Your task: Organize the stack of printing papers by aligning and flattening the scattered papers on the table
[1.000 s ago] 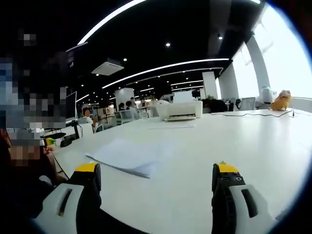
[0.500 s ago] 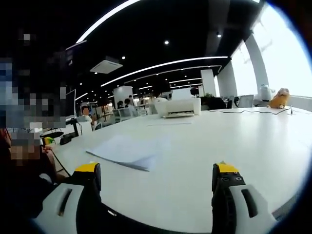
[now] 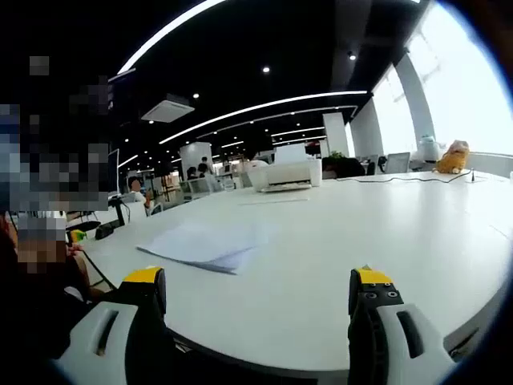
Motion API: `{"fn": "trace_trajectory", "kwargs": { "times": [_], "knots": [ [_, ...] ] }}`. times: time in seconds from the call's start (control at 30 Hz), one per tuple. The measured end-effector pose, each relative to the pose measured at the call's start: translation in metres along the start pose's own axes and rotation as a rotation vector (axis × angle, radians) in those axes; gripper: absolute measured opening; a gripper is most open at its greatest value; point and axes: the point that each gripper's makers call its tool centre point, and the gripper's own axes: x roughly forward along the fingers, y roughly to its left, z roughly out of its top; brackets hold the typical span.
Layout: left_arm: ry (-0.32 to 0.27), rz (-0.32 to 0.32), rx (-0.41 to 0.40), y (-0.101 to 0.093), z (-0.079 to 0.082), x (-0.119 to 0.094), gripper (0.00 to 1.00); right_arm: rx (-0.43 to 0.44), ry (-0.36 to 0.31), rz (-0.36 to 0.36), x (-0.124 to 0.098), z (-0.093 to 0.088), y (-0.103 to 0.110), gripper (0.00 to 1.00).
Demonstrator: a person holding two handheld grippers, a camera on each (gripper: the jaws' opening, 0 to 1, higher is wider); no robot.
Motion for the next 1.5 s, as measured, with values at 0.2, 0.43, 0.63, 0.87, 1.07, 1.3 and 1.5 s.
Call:
{"fn": "trace_trajectory", "kwargs": {
  "times": [0.2, 0.43, 0.63, 0.87, 1.07, 1.3, 1.5],
  "knots": [
    [-0.006, 0.001, 0.001, -0.0004, 0.0025, 0.0004, 0.97, 0.003, 0.004, 0.002, -0.0003, -0.0024, 0.002, 0.9],
    [-0.008, -0.002, 0.002, -0.0016, 0.004, 0.0008, 0.97, 0.006, 0.0, 0.002, -0.0009, -0.0024, 0.002, 0.9],
    [-0.011, -0.001, 0.0, -0.0009, 0.0051, 0.0007, 0.97, 0.005, -0.001, -0.001, -0.0011, -0.0019, 0.001, 0.9],
    [-0.013, 0.007, 0.002, 0.0014, 0.0058, 0.0002, 0.97, 0.008, 0.001, -0.009, -0.0018, -0.0032, -0.0015, 0.9],
    [-0.016, 0.005, 0.001, 0.0012, 0.0065, 0.0002, 0.97, 0.01, -0.003, -0.008, -0.0015, -0.0016, -0.0019, 0.9],
    [-0.025, 0.013, -0.012, 0.0044, 0.009, 0.0005, 0.97, 0.007, -0.009, -0.006, -0.0006, 0.0006, -0.0006, 0.9],
    [-0.024, 0.007, -0.006, 0.0033, 0.0085, 0.0002, 0.97, 0.007, -0.011, -0.006, -0.0008, 0.0011, -0.0006, 0.9]
  ]
}}
